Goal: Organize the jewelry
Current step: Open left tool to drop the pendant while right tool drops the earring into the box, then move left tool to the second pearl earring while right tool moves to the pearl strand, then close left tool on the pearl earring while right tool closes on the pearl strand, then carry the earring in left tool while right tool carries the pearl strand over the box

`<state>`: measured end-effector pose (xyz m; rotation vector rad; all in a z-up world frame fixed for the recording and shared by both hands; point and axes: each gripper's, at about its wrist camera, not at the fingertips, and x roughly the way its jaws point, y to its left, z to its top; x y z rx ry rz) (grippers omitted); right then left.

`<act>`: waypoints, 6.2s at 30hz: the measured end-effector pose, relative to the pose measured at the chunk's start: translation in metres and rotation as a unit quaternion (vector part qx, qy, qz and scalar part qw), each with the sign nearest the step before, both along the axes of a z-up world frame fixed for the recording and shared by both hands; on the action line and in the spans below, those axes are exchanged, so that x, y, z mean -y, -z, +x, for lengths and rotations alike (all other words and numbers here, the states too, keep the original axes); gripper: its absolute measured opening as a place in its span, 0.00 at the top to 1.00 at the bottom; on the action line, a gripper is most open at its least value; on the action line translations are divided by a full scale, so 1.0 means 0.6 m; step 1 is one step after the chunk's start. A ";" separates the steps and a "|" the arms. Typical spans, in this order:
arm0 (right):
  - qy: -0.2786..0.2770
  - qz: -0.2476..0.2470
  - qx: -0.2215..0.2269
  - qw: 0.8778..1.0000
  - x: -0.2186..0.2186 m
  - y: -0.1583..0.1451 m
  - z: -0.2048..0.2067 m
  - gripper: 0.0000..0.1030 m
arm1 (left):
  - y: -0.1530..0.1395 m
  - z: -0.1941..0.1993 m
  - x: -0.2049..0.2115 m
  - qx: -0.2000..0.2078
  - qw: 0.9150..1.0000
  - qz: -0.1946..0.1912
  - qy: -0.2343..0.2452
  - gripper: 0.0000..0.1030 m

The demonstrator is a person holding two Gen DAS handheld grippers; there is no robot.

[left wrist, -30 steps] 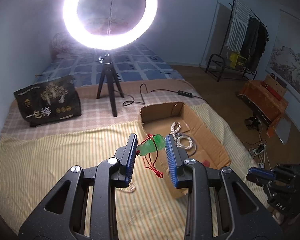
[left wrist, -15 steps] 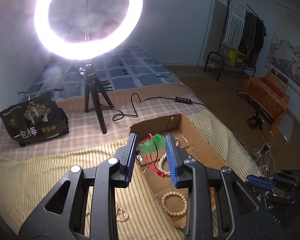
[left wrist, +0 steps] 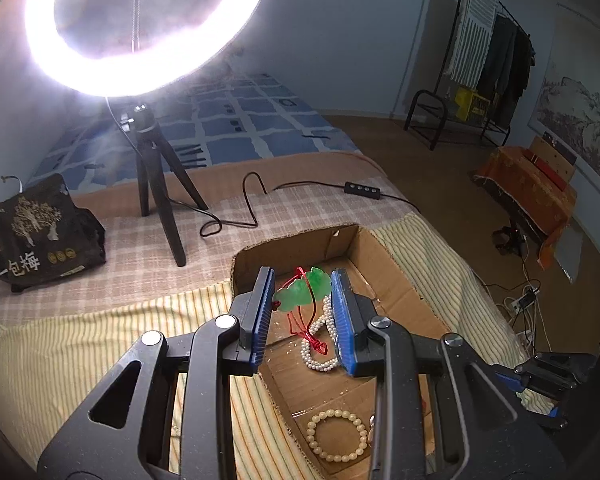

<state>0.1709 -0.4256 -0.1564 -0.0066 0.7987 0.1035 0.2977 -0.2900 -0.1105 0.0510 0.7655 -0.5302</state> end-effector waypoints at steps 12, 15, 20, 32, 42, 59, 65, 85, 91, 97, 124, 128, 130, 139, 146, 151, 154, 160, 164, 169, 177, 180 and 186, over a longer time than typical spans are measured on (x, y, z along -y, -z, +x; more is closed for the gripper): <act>0.000 0.009 -0.015 1.000 0.005 0.020 0.016 0.93 | 0.018 0.009 0.007 -0.005 1.000 0.011 -0.006 0.72; -0.002 0.008 -0.015 1.000 0.002 0.020 0.015 0.82 | 0.018 0.008 0.005 -0.003 1.000 0.012 -0.007 0.72; -0.001 0.001 -0.007 1.000 -0.003 0.015 0.009 0.55 | 0.017 0.009 0.005 -0.004 1.000 0.013 -0.007 0.64; -0.005 -0.034 0.024 0.999 -0.037 -0.002 -0.006 0.05 | -0.005 -0.013 -0.002 0.026 1.000 0.010 -0.005 0.22; -0.007 -0.038 0.037 0.999 -0.059 -0.022 -0.019 0.00 | -0.029 -0.033 -0.028 0.042 0.999 0.014 -0.007 0.22; -0.036 -0.008 0.042 0.998 -0.112 -0.072 -0.041 0.00 | -0.063 -0.085 -0.232 0.062 0.997 0.009 -0.047 0.22; -0.074 -0.011 0.038 0.996 -0.159 -0.076 -0.042 0.00 | -0.043 -0.100 -0.307 0.055 0.996 0.016 -0.063 0.22; -0.179 -0.015 -0.062 0.982 -0.300 0.047 -0.010 0.40 | 0.094 -0.101 -0.359 -0.042 0.998 0.010 -0.038 0.45; -0.170 -0.016 -0.085 0.982 -0.317 0.083 0.008 0.46 | 0.140 -0.094 -0.339 -0.066 0.997 0.018 -0.019 0.54; -0.144 -0.011 -0.098 0.985 -0.326 0.116 0.023 0.50 | 0.181 -0.080 -0.321 -0.085 0.996 0.029 -0.008 0.55; -0.069 -0.035 -0.104 0.992 -0.336 0.163 0.058 0.55 | 0.237 -0.055 -0.293 -0.072 0.994 0.079 0.000 0.86; -0.065 -0.038 -0.101 0.992 -0.340 0.164 0.067 0.55 | 0.237 -0.051 -0.302 -0.074 0.994 0.079 -0.003 0.89; -0.066 -0.041 -0.100 0.992 -0.343 0.165 0.073 0.55 | 0.238 -0.052 -0.305 -0.071 0.994 0.081 -0.004 0.89; -0.059 -0.050 -0.096 0.992 -0.348 0.172 0.099 0.55 | 0.238 -0.052 -0.327 -0.071 0.994 0.079 -0.017 0.89; -0.061 -0.040 -0.096 0.993 -0.353 0.175 0.110 0.80 | 0.235 -0.054 -0.347 -0.074 0.994 0.081 -0.029 0.89; -0.066 -0.033 -0.100 0.992 -0.352 0.168 0.105 0.95 | 0.230 -0.059 -0.360 -0.079 0.993 0.076 -0.040 0.90; -0.071 -0.023 -0.099 0.992 -0.351 0.159 0.095 0.95 | 0.225 -0.064 -0.368 -0.083 0.993 0.070 -0.046 0.90; -0.079 -0.008 -0.087 0.993 -0.350 0.130 0.068 0.95 | 0.206 -0.081 -0.383 -0.086 0.993 0.056 -0.057 0.90; -0.080 0.003 -0.072 0.994 -0.342 0.097 0.047 0.95 | 0.185 -0.097 -0.385 -0.078 0.994 0.054 -0.059 0.90; -0.080 0.010 -0.055 0.995 -0.330 0.056 0.019 0.95 | 0.154 -0.120 -0.383 -0.065 0.995 0.048 -0.057 0.90; -0.079 0.016 -0.026 0.996 -0.303 -0.014 -0.027 0.95 | 0.105 -0.153 -0.369 -0.046 0.997 0.039 -0.045 0.90; -0.076 0.014 -0.013 0.997 -0.291 -0.039 -0.043 0.95 | 0.088 -0.162 -0.363 -0.040 0.998 0.034 -0.042 0.90; -0.067 0.014 0.006 0.998 -0.257 -0.079 -0.069 0.95 | 0.060 -0.177 -0.344 -0.029 0.999 0.032 -0.031 0.90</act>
